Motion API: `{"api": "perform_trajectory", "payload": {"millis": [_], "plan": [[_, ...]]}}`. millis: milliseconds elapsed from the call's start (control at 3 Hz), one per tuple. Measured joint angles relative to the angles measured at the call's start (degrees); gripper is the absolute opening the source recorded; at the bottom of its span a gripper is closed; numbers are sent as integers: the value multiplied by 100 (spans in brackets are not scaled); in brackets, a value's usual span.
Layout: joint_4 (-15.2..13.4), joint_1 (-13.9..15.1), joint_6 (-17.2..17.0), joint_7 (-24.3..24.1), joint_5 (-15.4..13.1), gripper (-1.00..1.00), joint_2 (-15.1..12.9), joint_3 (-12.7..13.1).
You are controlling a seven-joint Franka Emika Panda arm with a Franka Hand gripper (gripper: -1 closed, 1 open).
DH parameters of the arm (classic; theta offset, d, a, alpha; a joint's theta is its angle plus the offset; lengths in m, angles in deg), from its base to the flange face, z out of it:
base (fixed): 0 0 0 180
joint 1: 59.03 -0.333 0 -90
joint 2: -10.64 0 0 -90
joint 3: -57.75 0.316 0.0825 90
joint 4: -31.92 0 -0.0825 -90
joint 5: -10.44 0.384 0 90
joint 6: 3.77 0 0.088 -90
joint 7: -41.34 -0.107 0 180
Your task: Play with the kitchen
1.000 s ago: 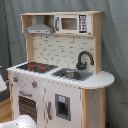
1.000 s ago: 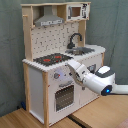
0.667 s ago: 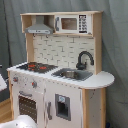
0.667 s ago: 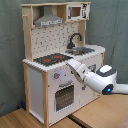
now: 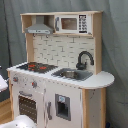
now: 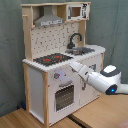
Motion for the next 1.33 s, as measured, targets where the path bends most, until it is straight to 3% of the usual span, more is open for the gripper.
{"api": "perform_trajectory", "payload": {"millis": [1333], "plan": [[-1082,-1030,-23,2235,-25,100,60,-257]]}}
